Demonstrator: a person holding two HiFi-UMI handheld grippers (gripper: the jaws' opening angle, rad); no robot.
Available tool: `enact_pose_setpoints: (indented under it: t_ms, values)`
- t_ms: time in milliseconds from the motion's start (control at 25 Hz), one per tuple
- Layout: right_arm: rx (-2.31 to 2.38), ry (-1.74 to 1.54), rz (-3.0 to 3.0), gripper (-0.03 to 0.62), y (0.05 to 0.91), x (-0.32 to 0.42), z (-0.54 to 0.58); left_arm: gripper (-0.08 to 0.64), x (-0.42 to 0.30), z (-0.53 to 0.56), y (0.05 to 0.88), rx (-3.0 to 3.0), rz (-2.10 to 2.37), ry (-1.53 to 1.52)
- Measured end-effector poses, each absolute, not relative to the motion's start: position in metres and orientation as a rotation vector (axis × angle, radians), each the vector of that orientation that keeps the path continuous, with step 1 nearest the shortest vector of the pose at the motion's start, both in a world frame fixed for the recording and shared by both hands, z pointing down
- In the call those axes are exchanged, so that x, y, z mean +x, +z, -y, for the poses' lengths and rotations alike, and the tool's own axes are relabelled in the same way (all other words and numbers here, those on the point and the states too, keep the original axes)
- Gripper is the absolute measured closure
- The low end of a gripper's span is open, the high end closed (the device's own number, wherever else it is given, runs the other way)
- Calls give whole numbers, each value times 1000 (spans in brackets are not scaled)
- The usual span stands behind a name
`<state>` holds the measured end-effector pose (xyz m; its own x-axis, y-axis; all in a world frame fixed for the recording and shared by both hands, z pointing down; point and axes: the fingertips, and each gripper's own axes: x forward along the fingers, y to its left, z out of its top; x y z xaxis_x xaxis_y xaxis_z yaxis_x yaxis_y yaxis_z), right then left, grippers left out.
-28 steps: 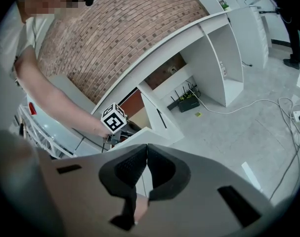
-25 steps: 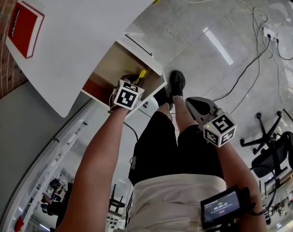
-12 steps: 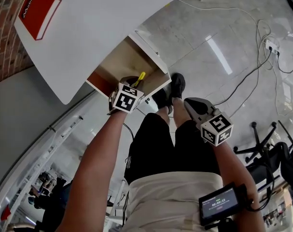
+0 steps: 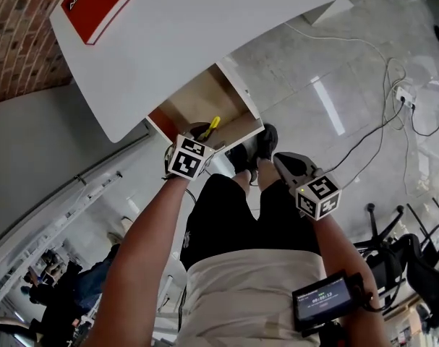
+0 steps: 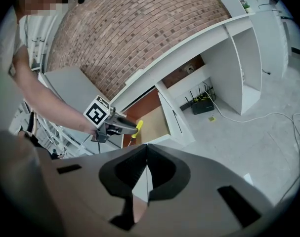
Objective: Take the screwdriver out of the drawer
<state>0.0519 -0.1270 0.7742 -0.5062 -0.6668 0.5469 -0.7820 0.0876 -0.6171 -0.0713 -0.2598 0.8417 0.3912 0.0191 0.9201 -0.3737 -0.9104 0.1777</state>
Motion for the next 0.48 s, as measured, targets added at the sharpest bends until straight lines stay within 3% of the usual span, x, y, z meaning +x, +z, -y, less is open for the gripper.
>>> enact_pose_setpoints:
  t_ms: [480]
  values:
    - [1451, 1319, 2245, 586, 740, 49, 156, 497, -92, 265, 786, 2317, 422, 1375]
